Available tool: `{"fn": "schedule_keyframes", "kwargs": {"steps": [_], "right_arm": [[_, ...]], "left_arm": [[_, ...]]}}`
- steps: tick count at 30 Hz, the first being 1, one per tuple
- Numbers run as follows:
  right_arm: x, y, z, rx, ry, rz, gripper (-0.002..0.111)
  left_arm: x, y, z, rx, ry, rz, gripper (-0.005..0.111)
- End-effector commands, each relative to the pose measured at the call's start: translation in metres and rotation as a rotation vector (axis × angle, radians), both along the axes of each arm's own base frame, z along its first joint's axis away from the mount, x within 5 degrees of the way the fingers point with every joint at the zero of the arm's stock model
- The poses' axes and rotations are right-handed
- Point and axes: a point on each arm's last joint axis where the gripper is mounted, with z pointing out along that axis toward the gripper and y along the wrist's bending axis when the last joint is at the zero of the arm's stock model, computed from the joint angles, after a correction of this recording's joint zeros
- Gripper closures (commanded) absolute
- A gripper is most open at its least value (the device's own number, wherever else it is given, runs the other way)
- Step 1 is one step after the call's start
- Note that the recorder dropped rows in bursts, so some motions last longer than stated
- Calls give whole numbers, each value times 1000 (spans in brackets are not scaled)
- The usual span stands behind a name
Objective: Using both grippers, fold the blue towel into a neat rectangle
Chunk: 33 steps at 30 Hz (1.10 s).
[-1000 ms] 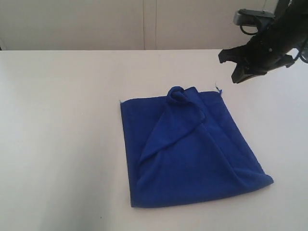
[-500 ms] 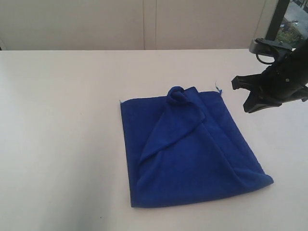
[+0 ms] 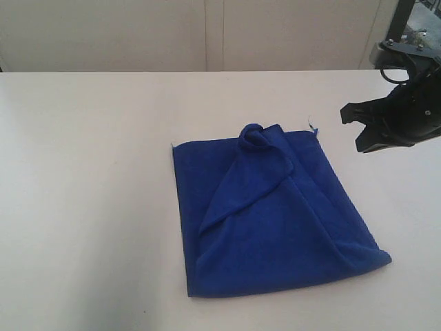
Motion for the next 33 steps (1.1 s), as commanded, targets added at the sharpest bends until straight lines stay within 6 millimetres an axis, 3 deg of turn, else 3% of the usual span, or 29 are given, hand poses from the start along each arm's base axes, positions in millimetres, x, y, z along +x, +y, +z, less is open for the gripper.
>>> {"fn": "schedule_keyframes", "kwargs": {"steps": [1,4,7,12,17,26,33], "right_arm": [[-1,-2,2,-1,-14,-3,108],[-1,-2,1,0,-9,-2,108],[-1,-2,2,1,-13,-4,108],[-1,-2,2,4,-18,-11,108],[-1,-1,2,15,-13,-15,108],[-1,-1,2,16,-15,-16,108],[1,-1,2,13,-28,-22,108]], "left_arm": [[-1,-1,5,-28,-40,7,107],[1,-6,-1,-151,31,-10,107],[11,-19,-18,-320,218,-97,107],[49,-44,-63,-427,442,-273,107],[77,-88,-106,-372,592,-359,107],[113,-178,-142,-278,672,-498,107],[134,-206,-175,-255,736,-494,107]]}}
